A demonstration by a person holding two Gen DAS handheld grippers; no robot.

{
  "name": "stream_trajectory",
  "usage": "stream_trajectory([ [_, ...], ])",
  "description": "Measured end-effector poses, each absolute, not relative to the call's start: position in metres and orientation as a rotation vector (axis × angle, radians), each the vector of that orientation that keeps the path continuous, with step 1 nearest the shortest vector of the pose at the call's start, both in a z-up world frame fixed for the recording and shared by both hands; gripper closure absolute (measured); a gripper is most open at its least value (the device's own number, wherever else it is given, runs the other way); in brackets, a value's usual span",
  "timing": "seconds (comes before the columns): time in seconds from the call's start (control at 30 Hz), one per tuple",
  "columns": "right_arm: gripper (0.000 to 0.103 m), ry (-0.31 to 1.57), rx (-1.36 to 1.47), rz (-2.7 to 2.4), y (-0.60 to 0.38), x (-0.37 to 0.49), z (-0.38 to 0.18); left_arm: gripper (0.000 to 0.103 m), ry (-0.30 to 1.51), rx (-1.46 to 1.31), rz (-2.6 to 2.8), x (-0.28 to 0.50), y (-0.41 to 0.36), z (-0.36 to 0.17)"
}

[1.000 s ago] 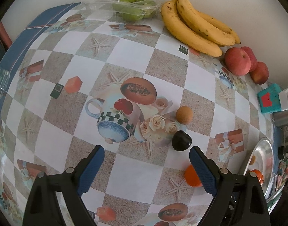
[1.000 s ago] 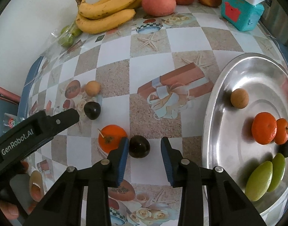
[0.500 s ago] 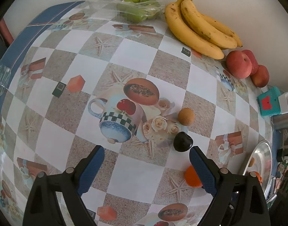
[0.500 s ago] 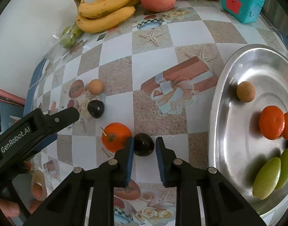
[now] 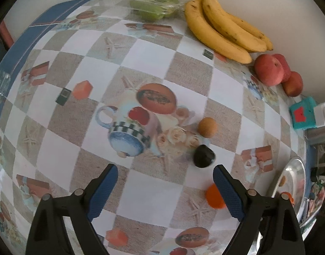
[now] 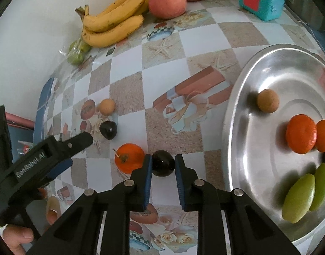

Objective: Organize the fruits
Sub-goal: 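Lift the plum with the right tool while the left tool grasps the orange tangerine, then carry the plum and tangerine over the steel bowl with both tools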

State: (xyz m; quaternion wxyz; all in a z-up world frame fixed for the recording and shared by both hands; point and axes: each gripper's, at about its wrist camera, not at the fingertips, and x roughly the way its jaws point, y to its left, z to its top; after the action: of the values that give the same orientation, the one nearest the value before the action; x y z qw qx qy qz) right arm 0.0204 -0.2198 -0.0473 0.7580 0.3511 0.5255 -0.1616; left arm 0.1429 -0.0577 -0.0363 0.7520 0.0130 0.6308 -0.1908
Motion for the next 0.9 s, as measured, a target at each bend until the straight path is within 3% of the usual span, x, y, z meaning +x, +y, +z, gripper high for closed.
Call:
stream_trajectory([
  [0.07,0.081,1.138,0.764,-0.365,-0.224,0.018,-0.044,0.019,1.389,0.016,-0.446,0.14,-0.062,-0.037],
  [0.2,0.081,1.123,0.773,-0.394,-0.231,0.011,-0.038,0.021,1.409,0.018,-0.491,0.13,-0.074,-0.04],
  [0.3,0.081,1.101,0.787,-0.41,-0.238,0.004,-0.031,0.033,1.426,0.028,-0.529,0.123,-0.085,-0.042],
  [0.37,0.081,1.084,0.791,-0.422,-0.243,0.0,-0.026,0.033,1.428,0.04,-0.543,0.12,-0.092,-0.042],
  [0.7,0.081,1.036,0.795,-0.441,-0.252,-0.011,-0.008,0.061,1.44,0.124,-0.599,0.098,-0.123,-0.05],
  [0.9,0.081,1.023,0.792,-0.436,-0.252,-0.012,-0.003,0.064,1.428,0.118,-0.599,0.097,-0.119,-0.047],
])
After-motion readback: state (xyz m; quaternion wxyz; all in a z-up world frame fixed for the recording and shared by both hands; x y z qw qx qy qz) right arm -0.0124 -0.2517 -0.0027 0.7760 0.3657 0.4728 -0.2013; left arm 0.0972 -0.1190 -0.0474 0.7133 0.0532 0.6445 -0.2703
